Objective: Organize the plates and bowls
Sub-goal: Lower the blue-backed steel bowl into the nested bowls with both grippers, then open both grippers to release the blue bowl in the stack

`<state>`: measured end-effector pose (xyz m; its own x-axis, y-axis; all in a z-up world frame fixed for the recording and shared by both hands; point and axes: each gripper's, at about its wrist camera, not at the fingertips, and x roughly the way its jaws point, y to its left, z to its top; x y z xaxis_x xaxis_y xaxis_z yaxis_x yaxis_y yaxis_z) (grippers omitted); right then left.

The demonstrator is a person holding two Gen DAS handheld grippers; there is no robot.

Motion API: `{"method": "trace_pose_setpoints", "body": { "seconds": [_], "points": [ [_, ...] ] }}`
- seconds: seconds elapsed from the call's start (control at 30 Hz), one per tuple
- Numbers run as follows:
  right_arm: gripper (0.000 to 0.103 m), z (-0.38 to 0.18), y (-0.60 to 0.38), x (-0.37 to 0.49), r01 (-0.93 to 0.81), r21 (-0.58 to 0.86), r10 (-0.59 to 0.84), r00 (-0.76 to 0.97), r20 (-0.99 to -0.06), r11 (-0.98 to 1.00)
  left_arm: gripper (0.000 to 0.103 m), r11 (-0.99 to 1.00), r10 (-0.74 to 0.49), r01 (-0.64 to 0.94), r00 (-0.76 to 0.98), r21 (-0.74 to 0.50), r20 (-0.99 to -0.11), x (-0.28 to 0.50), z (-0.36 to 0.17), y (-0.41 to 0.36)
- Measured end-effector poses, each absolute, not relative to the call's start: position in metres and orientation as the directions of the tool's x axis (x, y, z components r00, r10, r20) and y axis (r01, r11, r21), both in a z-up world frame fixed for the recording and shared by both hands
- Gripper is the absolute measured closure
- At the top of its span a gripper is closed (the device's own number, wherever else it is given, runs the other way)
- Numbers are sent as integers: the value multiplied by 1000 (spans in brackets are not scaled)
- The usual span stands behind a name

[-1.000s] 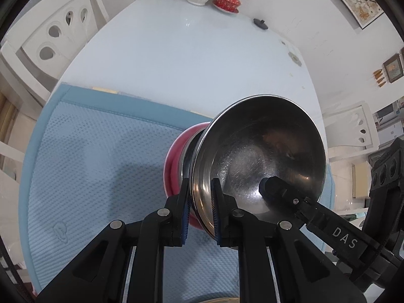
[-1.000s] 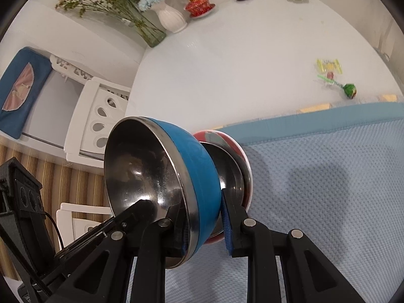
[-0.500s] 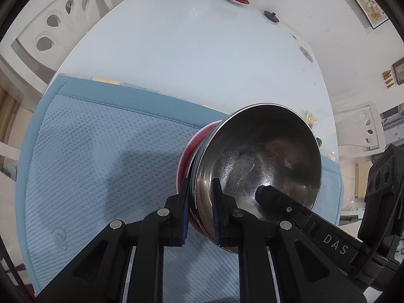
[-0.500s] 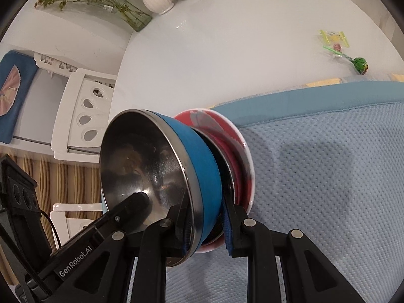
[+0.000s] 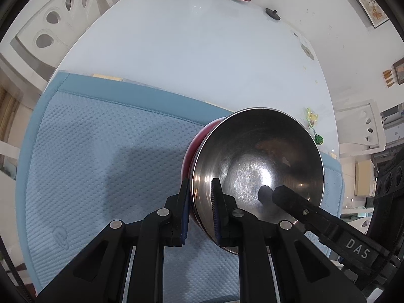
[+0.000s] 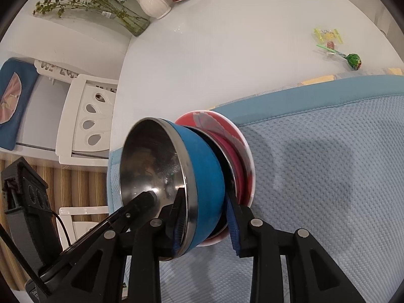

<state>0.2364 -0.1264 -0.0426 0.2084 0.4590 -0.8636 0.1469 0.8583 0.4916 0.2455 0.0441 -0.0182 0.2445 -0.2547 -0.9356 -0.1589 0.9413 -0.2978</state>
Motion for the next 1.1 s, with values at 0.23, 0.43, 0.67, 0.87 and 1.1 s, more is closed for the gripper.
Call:
{"method": "trace_pose_setpoints", "body": {
  "seconds": [0.23,0.43,0.67,0.87,1.1],
  "points": [
    [68,-35,-133,235,146,486,450,221,-865,862,91,943,-252,-156,245,-295,-936,245,-20,44],
    [67,-35,-142,232,155,487,448,230,-864,859,91,944,-252,-150,248,-294,-935,244,-18,43],
    [67,-34,-150,231,165,483,442,231,-866,860,90,945,-249,-148,253,-292,-935,241,-13,43],
    [59,-21,-163,225,147,505,451,291,-844,850,90,949,-241,-134,281,-286,-929,236,-2,46],
    [23,-1,-170,220,86,502,435,390,-812,861,23,968,-182,-117,291,-223,-939,241,2,53]
  ]
}}
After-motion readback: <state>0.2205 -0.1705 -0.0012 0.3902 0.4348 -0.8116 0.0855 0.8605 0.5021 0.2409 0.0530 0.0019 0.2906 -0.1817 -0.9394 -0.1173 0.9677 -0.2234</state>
